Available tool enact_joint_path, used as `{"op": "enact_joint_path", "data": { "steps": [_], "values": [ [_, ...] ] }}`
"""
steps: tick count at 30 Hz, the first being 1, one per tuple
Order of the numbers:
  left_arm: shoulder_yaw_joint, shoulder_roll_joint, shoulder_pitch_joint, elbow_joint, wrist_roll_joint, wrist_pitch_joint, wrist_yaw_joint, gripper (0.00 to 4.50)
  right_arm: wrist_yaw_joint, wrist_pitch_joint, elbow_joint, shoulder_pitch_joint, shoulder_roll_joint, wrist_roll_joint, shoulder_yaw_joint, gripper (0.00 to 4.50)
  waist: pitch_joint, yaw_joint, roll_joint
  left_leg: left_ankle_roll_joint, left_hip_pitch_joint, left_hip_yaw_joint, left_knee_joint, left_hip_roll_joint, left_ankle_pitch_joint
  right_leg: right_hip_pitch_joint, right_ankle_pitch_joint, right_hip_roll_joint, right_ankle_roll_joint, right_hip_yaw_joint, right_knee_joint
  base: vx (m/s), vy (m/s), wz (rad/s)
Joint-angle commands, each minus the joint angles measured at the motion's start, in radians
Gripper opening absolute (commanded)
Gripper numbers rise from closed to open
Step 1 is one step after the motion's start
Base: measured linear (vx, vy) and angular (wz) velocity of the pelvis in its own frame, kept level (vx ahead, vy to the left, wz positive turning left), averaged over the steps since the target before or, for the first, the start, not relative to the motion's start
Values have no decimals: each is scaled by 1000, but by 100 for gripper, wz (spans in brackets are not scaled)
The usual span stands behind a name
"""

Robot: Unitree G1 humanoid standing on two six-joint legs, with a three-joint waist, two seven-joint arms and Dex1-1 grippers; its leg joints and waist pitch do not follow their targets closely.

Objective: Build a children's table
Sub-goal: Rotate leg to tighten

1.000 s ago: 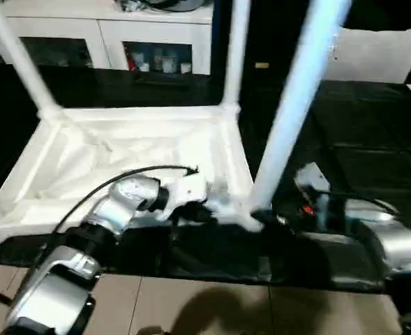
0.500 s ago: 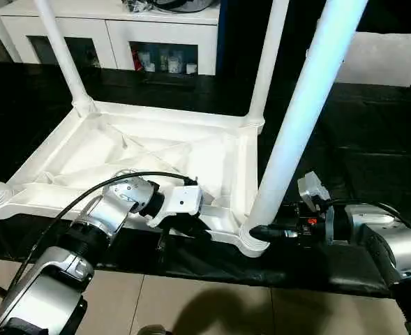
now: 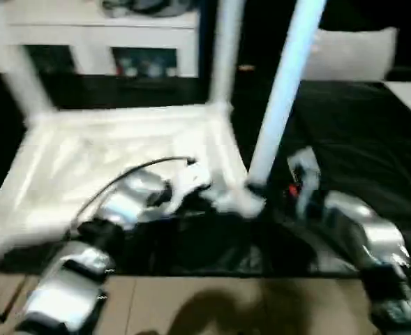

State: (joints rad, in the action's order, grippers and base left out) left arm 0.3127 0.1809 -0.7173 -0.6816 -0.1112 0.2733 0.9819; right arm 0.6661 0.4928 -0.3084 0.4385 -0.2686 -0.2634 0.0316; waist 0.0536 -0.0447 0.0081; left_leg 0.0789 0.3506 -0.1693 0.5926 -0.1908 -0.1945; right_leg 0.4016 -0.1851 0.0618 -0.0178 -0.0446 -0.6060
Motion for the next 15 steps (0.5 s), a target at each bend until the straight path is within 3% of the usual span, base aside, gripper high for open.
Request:
{"op": "enact_joint_path", "data": {
  "steps": [1, 5, 7, 11, 15],
  "values": [
    [-7, -66, -21, -16, 32, 35, -90, 0, -106, 26, -40, 27, 51, 17, -15, 205, -62, -8, -10, -9, 5, 10, -70, -21, -188, -48, -364, 70, -147, 35, 95, 0, 0, 0],
    [-26, -111, -34, -19, 18, 55, -154, 0, -181, -40, -75, 47, 86, 65, -26, 205, -68, -8, -12, -43, 10, 4, -63, -17, -117, -57, -219, 69, -187, 37, 83, 0, 0, 0],
    [-22, -115, -33, -4, 4, 65, -163, 0, -156, -109, -98, 48, 93, 73, -32, 256, -69, -11, -11, -56, 12, 3, -63, -18, -96, -60, -178, 68, -197, 37, 80, 0, 0, 0],
    [-15, -101, -25, 6, -3, 52, -158, 0, -134, -112, -83, 42, 104, 36, -3, 302, -65, -9, -8, -67, 9, 4, -67, -23, -117, -60, -174, 68, -214, 36, 80, 0, 0, 0],
    [6, -49, -3, 14, -10, -9, -103, 0, -11, -151, -53, 18, 45, 29, -29, 336, -64, -10, -5, -69, 9, 4, -68, -25, -140, -62, -188, 69, -211, 37, 82, 0, 0, 0]
  ]
}}
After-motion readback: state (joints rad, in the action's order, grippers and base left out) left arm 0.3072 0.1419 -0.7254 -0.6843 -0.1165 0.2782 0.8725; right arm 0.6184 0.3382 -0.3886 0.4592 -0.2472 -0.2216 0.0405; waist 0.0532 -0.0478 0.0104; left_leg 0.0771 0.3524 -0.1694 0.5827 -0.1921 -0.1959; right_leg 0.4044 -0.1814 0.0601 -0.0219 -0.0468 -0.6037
